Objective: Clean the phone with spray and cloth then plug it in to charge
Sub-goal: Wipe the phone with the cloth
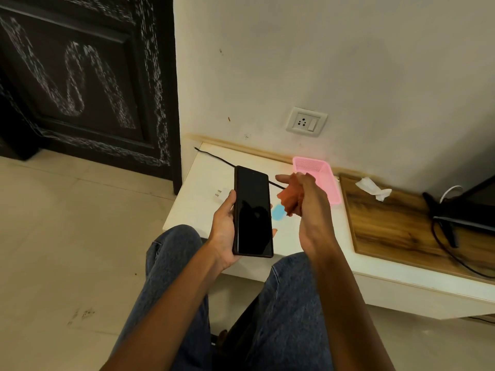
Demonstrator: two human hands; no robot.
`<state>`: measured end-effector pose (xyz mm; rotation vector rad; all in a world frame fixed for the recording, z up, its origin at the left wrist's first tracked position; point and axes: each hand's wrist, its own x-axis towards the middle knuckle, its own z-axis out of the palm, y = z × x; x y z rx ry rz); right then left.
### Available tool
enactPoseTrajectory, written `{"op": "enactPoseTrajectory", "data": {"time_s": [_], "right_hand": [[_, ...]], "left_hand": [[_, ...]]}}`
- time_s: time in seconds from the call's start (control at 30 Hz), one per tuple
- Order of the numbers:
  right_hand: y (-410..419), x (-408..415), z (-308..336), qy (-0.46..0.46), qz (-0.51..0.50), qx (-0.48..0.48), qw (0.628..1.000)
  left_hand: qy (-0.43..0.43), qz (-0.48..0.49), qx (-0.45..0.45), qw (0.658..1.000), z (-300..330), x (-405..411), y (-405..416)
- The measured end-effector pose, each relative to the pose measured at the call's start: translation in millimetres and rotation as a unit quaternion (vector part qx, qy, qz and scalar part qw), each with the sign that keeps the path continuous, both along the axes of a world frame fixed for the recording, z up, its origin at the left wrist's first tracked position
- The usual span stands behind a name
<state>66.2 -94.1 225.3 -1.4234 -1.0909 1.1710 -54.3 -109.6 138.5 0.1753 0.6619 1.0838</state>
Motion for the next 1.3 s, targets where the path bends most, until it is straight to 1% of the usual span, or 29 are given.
{"op": "enactPoseTrajectory", "data": {"time_s": [0.1, 0.27, 0.33, 0.37, 0.43, 0.5, 0.57, 0.73, 0.87, 0.93, 0.97, 1.03, 1.1, 1.13, 1.2, 1.23, 1.3], "right_hand": [[1.0, 6.9, 1.1, 0.004, -0.025, -0.030, 0.999], [1.4, 16.6, -4.8, 0.074, -0.039, -0.057, 0.995], [-0.1, 19.3, -7.6, 0.144, -0.034, -0.079, 0.986], [-1.0, 20.7, -8.7, 0.206, -0.033, -0.099, 0.973], [-2.0, 24.3, -10.1, 0.338, -0.036, -0.143, 0.930], [-3.3, 26.7, -11.3, 0.407, -0.034, -0.168, 0.897], [-4.4, 27.7, -12.2, 0.425, -0.030, -0.178, 0.887], [-5.2, 28.8, -15.0, 0.432, -0.045, -0.170, 0.885], [-2.8, 27.3, -20.0, 0.370, -0.065, -0.149, 0.915], [-3.3, 25.6, -23.8, 0.329, -0.104, -0.124, 0.930], [-3.7, 24.9, -25.7, 0.290, -0.133, -0.104, 0.942], [-4.1, 21.6, -27.2, 0.171, -0.186, -0.043, 0.967], [-3.0, 15.6, -25.7, 0.054, -0.203, 0.043, 0.977], [-2.5, 11.9, -24.4, -0.009, -0.193, 0.093, 0.977], [-1.6, 4.4, -22.9, -0.143, -0.148, 0.192, 0.960], [-0.5, 1.1, -23.8, -0.200, -0.120, 0.225, 0.946], [1.2, -5.2, -26.9, -0.290, -0.068, 0.259, 0.919]], "left_hand": [[-0.014, -0.011, 0.009, 1.000, 2.0, -3.1, 0.7], [-0.029, -0.030, 0.025, 0.999, 6.0, -5.1, 0.3], [-0.031, -0.035, 0.026, 0.999, 7.1, -4.6, 0.0], [-0.030, -0.036, 0.026, 0.999, 7.8, -4.4, -0.2], [-0.029, -0.036, 0.030, 0.998, 9.4, -4.7, -0.4], [-0.028, -0.031, 0.035, 0.999, 9.9, -4.8, -0.6], [-0.026, -0.026, 0.037, 0.999, 10.0, -4.9, -0.8], [-0.022, -0.037, 0.035, 0.998, 10.7, -4.8, -1.2], [-0.018, -0.037, 0.040, 0.998, 11.7, -4.5, -2.0], [-0.019, -0.042, 0.044, 0.998, 12.1, -5.1, -2.2], [-0.020, -0.045, 0.046, 0.998, 12.2, -5.4, -2.2], [-0.024, -0.051, 0.052, 0.997, 12.1, -5.7, -2.4], [-0.024, -0.057, 0.059, 0.996, 11.3, -4.2, -3.0], [-0.022, -0.058, 0.061, 0.996, 10.1, -3.1, -3.5], [-0.014, -0.062, 0.064, 0.996, 7.3, -0.5, -4.5], [-0.006, -0.066, 0.067, 0.996, 6.5, 0.9, -4.9], [0.022, -0.075, 0.071, 0.994, 6.5, 3.0, -5.1]]}}
